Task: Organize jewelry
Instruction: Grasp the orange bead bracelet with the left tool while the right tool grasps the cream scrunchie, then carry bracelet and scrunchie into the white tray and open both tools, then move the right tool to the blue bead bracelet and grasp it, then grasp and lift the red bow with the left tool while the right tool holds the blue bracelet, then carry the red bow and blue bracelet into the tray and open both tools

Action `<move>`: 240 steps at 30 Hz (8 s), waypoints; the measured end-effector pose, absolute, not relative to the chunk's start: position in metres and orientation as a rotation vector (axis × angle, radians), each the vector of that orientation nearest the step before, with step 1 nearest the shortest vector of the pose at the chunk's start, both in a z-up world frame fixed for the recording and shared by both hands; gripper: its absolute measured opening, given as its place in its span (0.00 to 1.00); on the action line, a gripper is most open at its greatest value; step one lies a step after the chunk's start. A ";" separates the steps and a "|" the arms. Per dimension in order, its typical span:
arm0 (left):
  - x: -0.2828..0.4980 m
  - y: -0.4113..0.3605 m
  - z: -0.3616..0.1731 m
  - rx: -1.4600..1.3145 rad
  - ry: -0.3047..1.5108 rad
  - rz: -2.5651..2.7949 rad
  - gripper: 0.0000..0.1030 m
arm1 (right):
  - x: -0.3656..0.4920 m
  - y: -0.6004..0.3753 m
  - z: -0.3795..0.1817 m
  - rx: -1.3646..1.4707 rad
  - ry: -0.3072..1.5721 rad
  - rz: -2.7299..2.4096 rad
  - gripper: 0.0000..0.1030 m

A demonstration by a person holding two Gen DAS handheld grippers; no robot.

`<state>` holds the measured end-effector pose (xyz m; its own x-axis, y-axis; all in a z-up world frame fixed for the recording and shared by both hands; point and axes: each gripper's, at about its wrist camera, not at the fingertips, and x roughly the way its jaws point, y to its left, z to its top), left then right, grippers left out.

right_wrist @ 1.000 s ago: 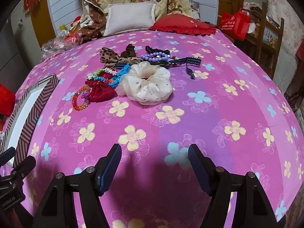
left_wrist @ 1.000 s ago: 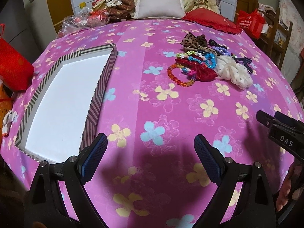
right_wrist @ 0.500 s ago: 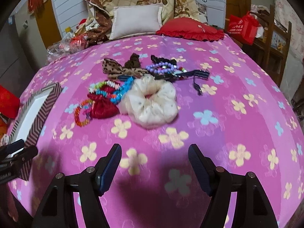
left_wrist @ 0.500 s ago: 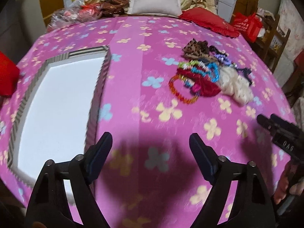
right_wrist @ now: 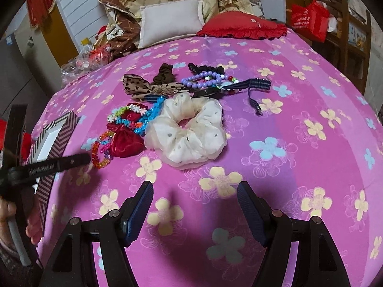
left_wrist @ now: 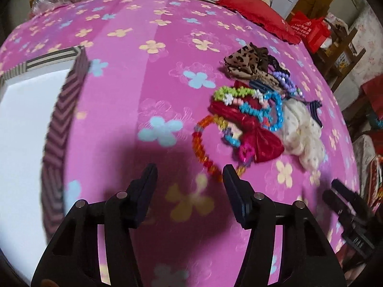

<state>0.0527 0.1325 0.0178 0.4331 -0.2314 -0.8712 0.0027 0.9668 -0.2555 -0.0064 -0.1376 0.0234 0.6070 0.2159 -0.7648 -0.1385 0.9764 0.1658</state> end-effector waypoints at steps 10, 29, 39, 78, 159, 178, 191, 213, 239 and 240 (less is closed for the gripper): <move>0.072 0.122 0.016 -0.175 1.084 -0.129 0.31 | 0.010 -0.127 0.028 0.052 0.880 0.234 0.68; 0.024 0.141 0.056 -0.215 0.987 -0.149 0.08 | 0.056 -0.102 0.023 -0.051 0.935 0.276 0.18; -0.030 0.156 0.109 -0.225 0.870 -0.169 0.08 | -0.005 -0.096 0.080 -0.025 0.863 0.358 0.17; 0.052 0.440 0.039 -0.562 0.847 0.186 0.08 | 0.084 0.274 0.051 -0.307 1.004 0.640 0.17; -0.019 0.180 0.043 -0.286 0.935 -0.164 0.40 | 0.069 -0.076 0.029 0.035 1.028 0.182 0.47; -0.012 0.171 0.026 -0.273 0.983 -0.189 0.40 | 0.024 -0.155 0.008 -0.031 1.064 -0.032 0.08; 0.002 0.132 0.034 -0.240 1.010 -0.221 0.53 | -0.020 -0.191 0.002 0.047 0.964 0.022 0.50; 0.082 0.068 0.021 -0.173 1.120 -0.297 0.08 | -0.010 -0.171 0.001 -0.036 0.918 0.114 0.09; -0.029 0.269 0.101 -0.341 0.809 -0.096 0.08 | -0.046 -0.068 0.115 -0.042 0.835 0.292 0.08; -0.028 0.283 0.096 -0.352 0.813 -0.065 0.08 | -0.044 -0.055 0.117 -0.056 0.838 0.309 0.08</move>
<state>-0.0284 0.2832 0.0955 0.6885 -0.1904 -0.6998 -0.0773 0.9401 -0.3319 -0.0441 -0.0545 0.1166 0.6268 0.2477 -0.7388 -0.2918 0.9538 0.0723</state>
